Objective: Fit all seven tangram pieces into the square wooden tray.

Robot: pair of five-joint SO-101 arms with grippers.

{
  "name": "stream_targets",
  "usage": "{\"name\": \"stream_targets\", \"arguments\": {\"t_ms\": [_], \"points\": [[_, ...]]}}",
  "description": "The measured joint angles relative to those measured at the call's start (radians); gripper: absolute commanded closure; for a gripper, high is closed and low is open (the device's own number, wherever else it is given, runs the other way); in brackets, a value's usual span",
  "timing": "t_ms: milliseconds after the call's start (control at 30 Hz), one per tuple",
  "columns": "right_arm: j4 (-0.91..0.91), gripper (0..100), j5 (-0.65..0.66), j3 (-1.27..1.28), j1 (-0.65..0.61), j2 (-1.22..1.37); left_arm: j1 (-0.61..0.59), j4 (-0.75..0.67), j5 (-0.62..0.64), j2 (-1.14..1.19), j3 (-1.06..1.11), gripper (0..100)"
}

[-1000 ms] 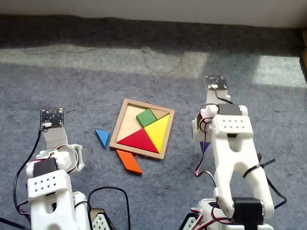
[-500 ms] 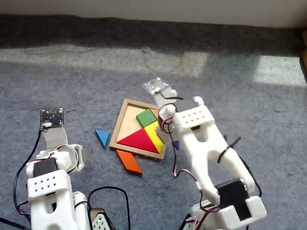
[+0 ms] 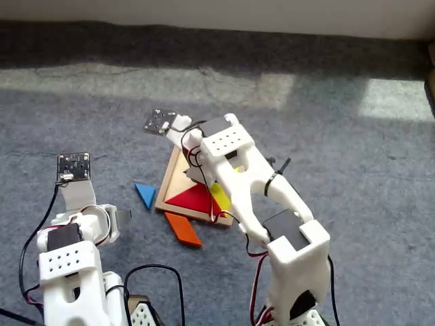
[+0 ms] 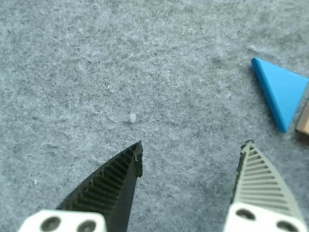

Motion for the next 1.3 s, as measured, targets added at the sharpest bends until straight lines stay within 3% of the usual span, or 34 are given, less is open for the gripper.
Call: {"name": "stream_targets", "arguments": {"t_ms": [233, 467, 567, 733, 967, 1300], "points": [[-0.011, 88.5, 0.195, -0.008, -0.002, 0.002, 0.0, 0.0, 0.0, 0.0, 0.0, 69], [-0.204, 88.2, 0.29, -0.008, -0.005, 0.002, 0.0, 0.0, 0.0, 0.0, 0.0, 69], [-0.288, 87.5, 0.299, -0.009, -0.005, 0.029, 0.0, 0.0, 0.0, 0.0, 0.0, 69], [-0.321, 76.5, 0.299, -0.008, -0.005, 0.087, 0.0, 0.0, 0.0, 0.0, 0.0, 69], [-0.322, 76.0, 0.299, -0.008, -0.017, 0.098, 0.0, 0.0, 0.0, 0.0, 0.0, 69], [-0.135, 76.9, 0.299, -0.071, -0.064, 0.074, 0.0, 0.0, 0.0, 0.0, 0.0, 69]]}}
